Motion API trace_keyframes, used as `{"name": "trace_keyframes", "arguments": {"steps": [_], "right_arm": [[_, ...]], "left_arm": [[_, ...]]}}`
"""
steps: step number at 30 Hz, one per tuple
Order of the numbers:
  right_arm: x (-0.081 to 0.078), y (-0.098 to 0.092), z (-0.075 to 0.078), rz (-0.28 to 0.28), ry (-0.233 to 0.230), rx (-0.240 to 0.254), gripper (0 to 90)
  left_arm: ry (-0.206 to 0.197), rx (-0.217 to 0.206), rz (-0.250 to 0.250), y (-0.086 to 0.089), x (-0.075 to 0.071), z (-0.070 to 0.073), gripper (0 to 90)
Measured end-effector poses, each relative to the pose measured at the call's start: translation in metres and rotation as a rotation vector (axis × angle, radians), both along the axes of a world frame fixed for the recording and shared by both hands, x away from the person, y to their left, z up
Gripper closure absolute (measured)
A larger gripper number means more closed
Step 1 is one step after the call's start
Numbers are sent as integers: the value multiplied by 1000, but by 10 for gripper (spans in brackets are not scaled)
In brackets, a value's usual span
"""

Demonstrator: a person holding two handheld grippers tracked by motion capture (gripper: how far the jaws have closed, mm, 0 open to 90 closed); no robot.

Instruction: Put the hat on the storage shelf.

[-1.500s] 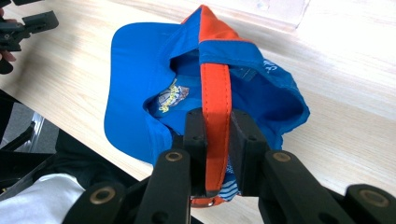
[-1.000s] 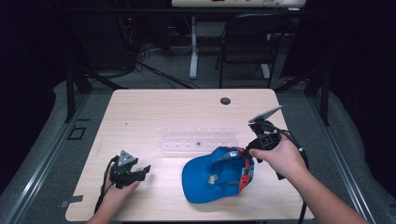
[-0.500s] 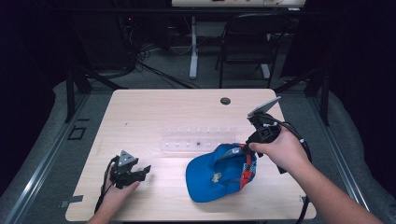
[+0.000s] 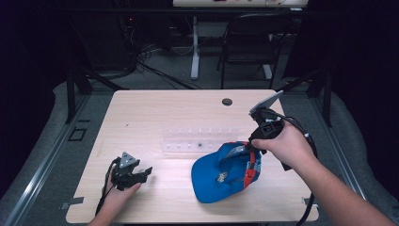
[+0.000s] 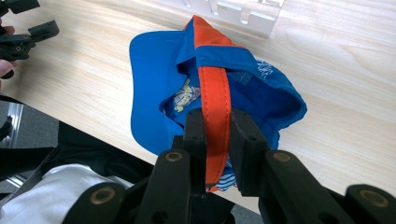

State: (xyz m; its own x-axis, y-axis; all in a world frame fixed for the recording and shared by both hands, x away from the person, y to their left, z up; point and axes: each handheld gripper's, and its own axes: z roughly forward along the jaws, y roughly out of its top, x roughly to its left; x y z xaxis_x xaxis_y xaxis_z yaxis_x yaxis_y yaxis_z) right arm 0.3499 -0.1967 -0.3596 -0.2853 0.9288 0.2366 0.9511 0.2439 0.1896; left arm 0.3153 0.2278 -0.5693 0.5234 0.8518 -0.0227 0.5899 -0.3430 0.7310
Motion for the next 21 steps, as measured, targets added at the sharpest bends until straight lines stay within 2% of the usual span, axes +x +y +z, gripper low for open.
{"name": "trace_keyframes", "arguments": {"steps": [8, 12, 16, 17, 19, 20, 21], "right_arm": [[3, -1, 13, -7, 2, -7, 780], [5, -2, 20, -9, 15, 11, 780], [7, -4, 24, -25, 25, 53, 780], [8, -6, 26, -30, 35, 83, 780], [8, -7, 27, -25, 42, 95, 780], [9, -8, 28, -32, 51, 132, 780], [9, -8, 28, -32, 51, 132, 780]], "left_arm": [[0, 0, 0, 0, 0, 0, 385], [-2, 1, -1, 0, 0, 0, 385], [0, 1, 0, 0, 0, 0, 385], [0, -2, 2, 0, 0, 0, 385], [-1, 2, -2, 0, 0, 0, 385], [0, 0, 0, 0, 0, 0, 385], [0, 0, 0, 0, 0, 0, 385]]}}
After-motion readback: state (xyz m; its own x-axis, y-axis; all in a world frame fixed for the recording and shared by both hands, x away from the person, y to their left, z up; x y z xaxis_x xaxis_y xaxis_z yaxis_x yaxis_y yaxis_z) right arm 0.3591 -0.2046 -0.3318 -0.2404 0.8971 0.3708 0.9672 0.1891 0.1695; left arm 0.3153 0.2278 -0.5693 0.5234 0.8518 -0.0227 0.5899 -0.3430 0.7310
